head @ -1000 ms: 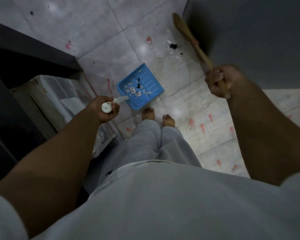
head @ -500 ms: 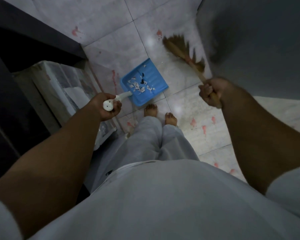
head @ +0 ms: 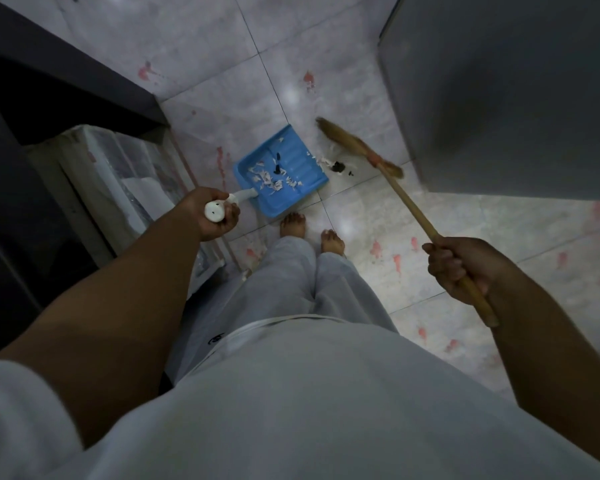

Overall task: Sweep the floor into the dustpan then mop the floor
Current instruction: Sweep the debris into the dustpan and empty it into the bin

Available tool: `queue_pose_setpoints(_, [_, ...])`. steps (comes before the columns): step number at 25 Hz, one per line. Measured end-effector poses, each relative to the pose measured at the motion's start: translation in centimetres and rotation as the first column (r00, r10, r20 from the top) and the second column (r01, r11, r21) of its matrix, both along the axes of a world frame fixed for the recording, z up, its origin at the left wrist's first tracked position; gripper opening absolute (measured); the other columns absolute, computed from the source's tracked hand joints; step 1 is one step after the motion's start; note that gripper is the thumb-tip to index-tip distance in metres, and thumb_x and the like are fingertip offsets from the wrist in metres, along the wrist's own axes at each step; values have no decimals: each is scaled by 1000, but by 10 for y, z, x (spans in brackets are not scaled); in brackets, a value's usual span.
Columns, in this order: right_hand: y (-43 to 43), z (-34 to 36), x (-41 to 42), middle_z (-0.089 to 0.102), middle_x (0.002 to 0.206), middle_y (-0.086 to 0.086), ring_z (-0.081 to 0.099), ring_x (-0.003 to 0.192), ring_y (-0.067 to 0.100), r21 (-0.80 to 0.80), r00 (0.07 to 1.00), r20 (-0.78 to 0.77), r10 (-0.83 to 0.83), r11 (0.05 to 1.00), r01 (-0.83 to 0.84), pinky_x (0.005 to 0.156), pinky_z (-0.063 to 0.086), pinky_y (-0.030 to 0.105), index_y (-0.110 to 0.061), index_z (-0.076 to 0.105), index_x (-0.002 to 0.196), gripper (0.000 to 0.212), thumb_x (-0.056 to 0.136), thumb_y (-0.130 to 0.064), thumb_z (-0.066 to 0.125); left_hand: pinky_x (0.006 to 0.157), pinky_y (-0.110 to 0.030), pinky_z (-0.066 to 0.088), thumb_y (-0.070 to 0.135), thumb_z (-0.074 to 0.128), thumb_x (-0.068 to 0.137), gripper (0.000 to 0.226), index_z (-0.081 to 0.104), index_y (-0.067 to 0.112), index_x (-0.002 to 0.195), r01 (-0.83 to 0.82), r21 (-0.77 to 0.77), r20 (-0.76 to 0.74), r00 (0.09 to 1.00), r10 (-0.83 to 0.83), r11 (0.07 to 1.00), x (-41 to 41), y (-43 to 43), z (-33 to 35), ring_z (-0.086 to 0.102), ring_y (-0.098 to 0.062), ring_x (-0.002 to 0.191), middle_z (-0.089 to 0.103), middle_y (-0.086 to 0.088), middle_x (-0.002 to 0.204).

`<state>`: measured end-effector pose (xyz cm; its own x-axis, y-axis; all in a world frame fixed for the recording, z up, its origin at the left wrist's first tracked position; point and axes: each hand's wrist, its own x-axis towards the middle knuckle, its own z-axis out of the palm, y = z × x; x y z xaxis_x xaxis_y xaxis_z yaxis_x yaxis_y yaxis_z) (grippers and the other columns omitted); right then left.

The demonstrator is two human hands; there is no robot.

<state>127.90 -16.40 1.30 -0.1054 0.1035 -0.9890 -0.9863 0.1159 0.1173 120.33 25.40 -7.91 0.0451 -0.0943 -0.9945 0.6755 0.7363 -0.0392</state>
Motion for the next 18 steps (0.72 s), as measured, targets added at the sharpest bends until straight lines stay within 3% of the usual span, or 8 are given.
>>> queue_pose_setpoints(4, [1, -16, 8, 36, 45, -7, 31, 30, 3, -20, 996, 8, -88, 996, 88, 26, 25, 13, -11, 48, 81, 28, 102, -24, 35, 38, -17, 44, 14, 37, 97, 47, 31, 4, 143, 54, 2, -11, 998, -54, 999, -6, 1, 5, 52, -13, 40, 47, -9, 74])
queue_pose_setpoints(9, [21, -42, -22, 35, 42, -6, 31, 27, 3, 20, 967, -110, -232, 972, 235, 28, 23, 10, -9, 46, 78, 29, 102, -23, 36, 37, -16, 44, 14, 35, 98, 46, 31, 5, 142, 119, 12, -9, 993, -119, 993, -12, -1, 5, 53, -13, 40, 46, -8, 76])
queue_pose_setpoints(13, [16, -30, -59, 38, 44, -5, 34, 28, 4, 138, 956, -212, -204, 962, 236, 26, 25, 11, -7, 50, 80, 27, 99, -24, 40, 38, -16, 44, 14, 36, 97, 37, 35, 4, 134, 119, 13, -1, 993, -119, 993, -12, -5, 6, 52, -13, 41, 46, -7, 74])
queue_pose_setpoints(18, [-15, 8, -80, 37, 47, -4, 35, 30, 5, 188, 969, -193, -155, 963, 192, 23, 28, 16, -8, 51, 85, 21, 94, -26, 46, 37, -16, 44, 12, 36, 98, 34, 34, 2, 130, 88, 8, 8, 996, -88, 996, -18, -6, 10, 50, -12, 40, 44, -7, 72])
